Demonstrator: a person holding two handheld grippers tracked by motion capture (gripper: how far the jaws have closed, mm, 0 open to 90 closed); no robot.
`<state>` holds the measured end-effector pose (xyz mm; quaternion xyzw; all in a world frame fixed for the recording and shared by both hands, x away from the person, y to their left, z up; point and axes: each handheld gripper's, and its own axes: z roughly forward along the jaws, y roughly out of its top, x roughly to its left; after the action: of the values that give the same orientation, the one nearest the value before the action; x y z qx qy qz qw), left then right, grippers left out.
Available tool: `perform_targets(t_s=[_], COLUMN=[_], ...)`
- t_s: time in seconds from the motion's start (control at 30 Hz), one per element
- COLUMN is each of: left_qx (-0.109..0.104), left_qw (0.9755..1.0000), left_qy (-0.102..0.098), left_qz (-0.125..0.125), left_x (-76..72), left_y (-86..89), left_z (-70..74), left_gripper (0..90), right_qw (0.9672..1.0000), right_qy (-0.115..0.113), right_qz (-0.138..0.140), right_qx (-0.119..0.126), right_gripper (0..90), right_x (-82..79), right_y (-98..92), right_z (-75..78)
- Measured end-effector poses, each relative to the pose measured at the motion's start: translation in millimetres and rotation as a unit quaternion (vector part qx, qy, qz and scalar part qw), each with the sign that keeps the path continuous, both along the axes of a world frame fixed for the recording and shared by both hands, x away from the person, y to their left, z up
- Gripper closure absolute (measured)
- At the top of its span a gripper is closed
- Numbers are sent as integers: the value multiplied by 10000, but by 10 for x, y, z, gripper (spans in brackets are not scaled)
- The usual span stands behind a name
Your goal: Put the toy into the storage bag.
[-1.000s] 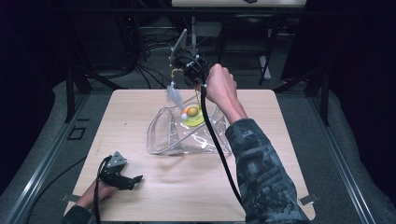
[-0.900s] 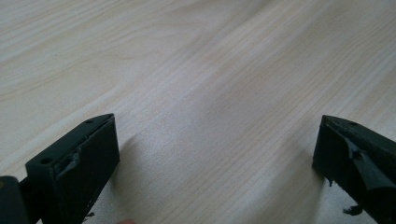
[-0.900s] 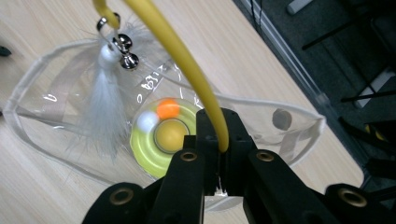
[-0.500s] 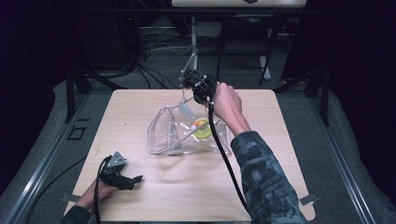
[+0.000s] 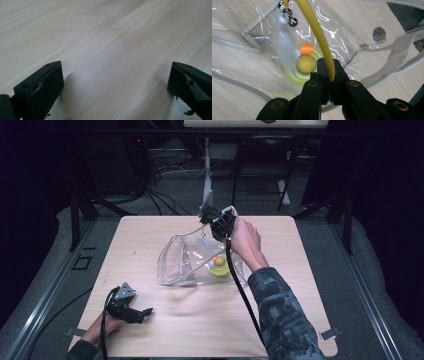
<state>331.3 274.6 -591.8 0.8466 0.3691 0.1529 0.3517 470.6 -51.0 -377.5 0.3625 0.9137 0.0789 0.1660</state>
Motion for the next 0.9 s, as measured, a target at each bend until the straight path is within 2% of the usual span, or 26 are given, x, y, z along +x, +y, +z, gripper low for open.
perform_targets(t_s=[0.03, 0.17, 0.47, 0.57, 0.7, 0.83, 0.9], left_qx=[3, 4, 4, -1, -1, 0, 1], left_qw=[10000, 10000, 10000, 10000, 10000, 10000, 10000], left_qy=[-1, 2, -1, 0, 1, 0, -1], left_qz=[-2, 0, 1, -1, 1, -2, -2], left_x=[0, 0, 0, 0, 0, 0, 0], left_y=[0, 0, 0, 0, 0, 0, 0], left_z=[0, 0, 0, 0, 0, 0, 0], left_gripper=[2, 2, 2, 2, 2, 2, 2], right_qw=[9999, 9996, 9994, 9994, 9998, 9998, 9995], right_qy=[-9, 19, 189, 248, 169, 67, 39], right_qz=[-37, -82, -138, -139, -113, -57, -32], right_qx=[-158, -270, -241, -174, -61, 199, 298], right_gripper=[879, 879, 878, 860, 782, 740, 676], right_x=[-5, -8, -16, -20, -52, -107, -140], right_y=[28, 29, -21, -39, -47, -64, -82], right_z=[-35, -109, -144, -134, -88, -12, 36])
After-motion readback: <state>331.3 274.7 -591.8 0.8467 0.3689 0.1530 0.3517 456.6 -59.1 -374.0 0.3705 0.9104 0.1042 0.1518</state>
